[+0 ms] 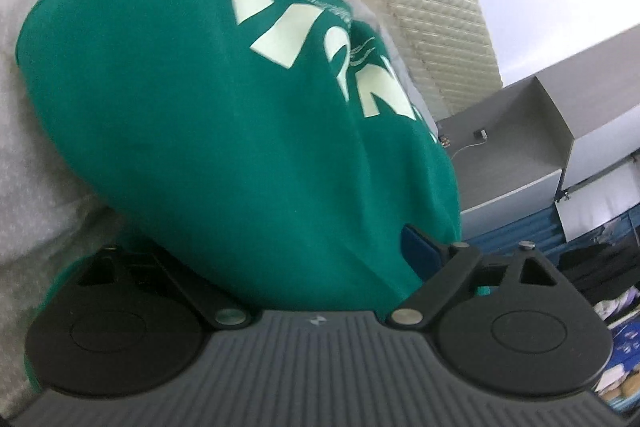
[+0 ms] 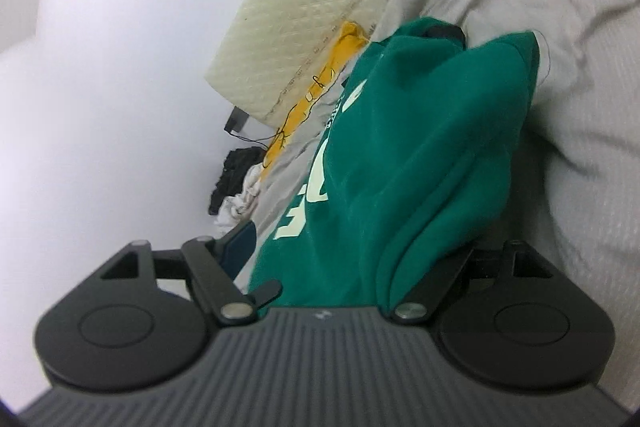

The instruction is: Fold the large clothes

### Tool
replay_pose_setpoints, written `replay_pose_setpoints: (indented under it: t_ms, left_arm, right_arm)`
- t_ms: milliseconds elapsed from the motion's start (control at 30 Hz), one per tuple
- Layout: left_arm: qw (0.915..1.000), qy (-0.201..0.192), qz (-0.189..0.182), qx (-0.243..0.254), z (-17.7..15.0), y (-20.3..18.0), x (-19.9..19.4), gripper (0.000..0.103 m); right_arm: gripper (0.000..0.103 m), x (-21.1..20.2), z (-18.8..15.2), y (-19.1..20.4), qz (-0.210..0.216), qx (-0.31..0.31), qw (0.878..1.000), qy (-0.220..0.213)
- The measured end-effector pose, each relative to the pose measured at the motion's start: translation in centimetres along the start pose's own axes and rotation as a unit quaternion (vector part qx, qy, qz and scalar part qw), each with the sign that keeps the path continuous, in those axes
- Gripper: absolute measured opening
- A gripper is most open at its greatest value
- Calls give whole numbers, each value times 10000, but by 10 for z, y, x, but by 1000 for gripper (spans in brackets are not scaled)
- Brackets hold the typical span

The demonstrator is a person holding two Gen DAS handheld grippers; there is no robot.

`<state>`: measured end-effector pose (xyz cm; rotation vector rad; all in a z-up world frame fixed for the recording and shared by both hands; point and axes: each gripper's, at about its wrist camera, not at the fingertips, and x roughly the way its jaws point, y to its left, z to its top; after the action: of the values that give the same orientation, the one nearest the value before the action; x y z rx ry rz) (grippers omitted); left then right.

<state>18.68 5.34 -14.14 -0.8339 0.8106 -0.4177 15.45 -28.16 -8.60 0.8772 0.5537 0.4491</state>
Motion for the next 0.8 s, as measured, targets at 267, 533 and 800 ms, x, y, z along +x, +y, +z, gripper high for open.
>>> replay_pose_setpoints:
  t_ms: [267, 533, 800]
  left_arm:
    - [9974, -425, 356, 467, -4, -14, -17, 19]
    - [9905, -1216, -51, 634, -19, -31, -81, 14]
    - [9777, -1728, -594, 1038, -30, -66, -150, 14]
  right_arm:
    - [29, 17, -5, -17, -828, 85, 9957, 398]
    - [7, -15, -20, 35, -251, -856, 9959, -109]
    - [7, -72, -27, 107, 148, -1745, 9810, -835]
